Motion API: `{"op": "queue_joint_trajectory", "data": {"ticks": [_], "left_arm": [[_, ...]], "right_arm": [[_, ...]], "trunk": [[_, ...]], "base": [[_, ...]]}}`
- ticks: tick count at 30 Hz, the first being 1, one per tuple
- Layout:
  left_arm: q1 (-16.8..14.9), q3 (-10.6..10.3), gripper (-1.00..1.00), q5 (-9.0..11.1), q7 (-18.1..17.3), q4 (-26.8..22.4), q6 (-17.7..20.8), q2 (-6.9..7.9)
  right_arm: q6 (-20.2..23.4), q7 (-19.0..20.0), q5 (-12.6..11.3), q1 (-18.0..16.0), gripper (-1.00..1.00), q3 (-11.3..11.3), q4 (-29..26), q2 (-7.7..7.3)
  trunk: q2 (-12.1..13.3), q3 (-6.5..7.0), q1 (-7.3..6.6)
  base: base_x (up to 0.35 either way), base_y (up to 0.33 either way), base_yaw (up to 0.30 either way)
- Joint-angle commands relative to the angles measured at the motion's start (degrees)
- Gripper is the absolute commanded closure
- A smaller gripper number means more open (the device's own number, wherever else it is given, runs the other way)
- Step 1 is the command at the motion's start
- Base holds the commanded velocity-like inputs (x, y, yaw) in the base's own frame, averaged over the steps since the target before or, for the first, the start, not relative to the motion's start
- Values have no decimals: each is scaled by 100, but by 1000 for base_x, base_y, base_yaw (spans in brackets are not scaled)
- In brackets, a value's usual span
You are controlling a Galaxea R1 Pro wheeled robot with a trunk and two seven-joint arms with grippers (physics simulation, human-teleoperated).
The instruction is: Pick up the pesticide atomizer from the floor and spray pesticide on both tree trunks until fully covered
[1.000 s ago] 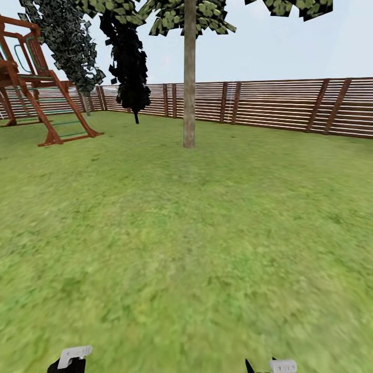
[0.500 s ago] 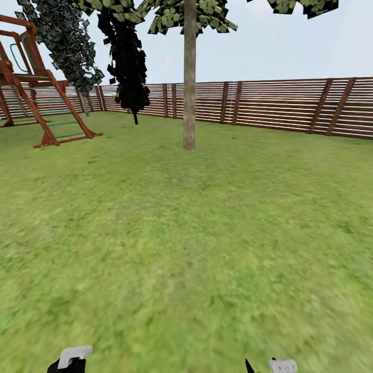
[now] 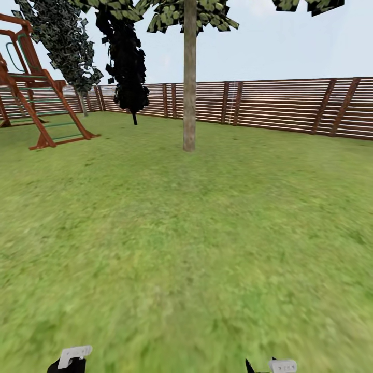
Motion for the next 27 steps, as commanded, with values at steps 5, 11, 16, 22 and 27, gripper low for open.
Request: {"op": "queue_joint_trajectory", "data": {"ticks": [5,11,16,22,27], "left_arm": [[0,2,100,-4,0,-1,0,4],[0,2,100,3,0,-1,0,-1],[0,2,100,3,0,-1,0,-2],[0,2,100,3,0,-1,0,0],[0,2,100,3,0,-1,0,2]], "right_arm": [[-2,0,-1,0,-100,0,0,0],[-8,0,-4,0,-100,-3,0,-1],[-9,0,-4,0,-100,-3,0,0],[-9,0,-4,0,-100,-3,0,-3],[-9,0,-4,0,-100,-3,0,0]], "trunk": [[0,0,0],[0,0,0],[0,0,0],[0,0,0],[0,0,0]], "base": [[339,0,0],[339,0,0],[339,0,0],[339,0,0],[339,0,0]]}}
